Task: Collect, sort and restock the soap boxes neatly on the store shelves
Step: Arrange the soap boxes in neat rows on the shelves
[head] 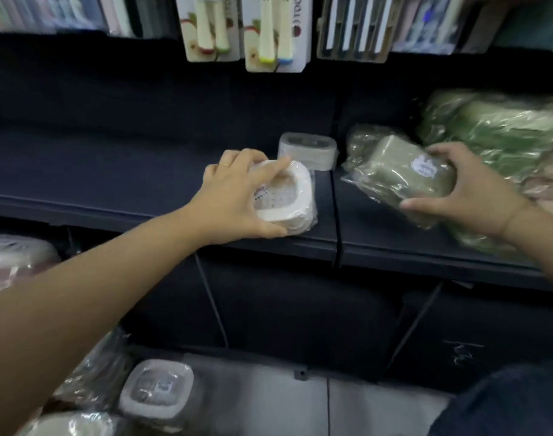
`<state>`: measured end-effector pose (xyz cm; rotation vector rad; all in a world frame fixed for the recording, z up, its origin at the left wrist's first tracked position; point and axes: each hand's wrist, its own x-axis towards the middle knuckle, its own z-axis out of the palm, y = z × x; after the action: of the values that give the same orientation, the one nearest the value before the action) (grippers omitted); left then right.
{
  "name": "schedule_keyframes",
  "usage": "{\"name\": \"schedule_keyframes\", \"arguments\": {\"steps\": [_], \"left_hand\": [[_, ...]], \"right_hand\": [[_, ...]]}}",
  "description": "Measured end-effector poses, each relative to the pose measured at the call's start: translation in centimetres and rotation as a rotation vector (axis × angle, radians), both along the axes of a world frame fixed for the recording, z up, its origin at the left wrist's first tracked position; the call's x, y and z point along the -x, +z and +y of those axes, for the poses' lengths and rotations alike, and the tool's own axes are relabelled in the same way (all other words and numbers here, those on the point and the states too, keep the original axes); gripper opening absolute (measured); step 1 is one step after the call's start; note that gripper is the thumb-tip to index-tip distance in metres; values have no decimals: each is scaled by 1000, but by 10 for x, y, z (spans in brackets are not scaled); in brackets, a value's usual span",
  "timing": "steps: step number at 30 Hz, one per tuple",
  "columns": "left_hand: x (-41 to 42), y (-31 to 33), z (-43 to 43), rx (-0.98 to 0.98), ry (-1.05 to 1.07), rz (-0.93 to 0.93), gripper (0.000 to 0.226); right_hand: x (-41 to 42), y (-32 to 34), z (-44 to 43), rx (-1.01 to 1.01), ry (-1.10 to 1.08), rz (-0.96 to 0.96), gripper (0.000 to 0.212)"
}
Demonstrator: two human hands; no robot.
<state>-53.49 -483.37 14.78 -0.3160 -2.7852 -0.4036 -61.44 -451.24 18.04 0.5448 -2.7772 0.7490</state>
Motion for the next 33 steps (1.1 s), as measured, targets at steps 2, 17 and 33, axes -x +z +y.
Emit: {"name": "schedule_keyframes", "arguments": {"steps": [2,17,33], "left_hand": [[22,-11,5,7,13,-34,102],[50,-56,-39,-300,140,-24,84],[59,-63,-52,23,292,-340,112]], "right_hand": [[39,1,-7,-76,-112,33,110],[117,-57,-33,-553,-181,71,58],[100,-46,-193,-352,444,-190,98]]}}
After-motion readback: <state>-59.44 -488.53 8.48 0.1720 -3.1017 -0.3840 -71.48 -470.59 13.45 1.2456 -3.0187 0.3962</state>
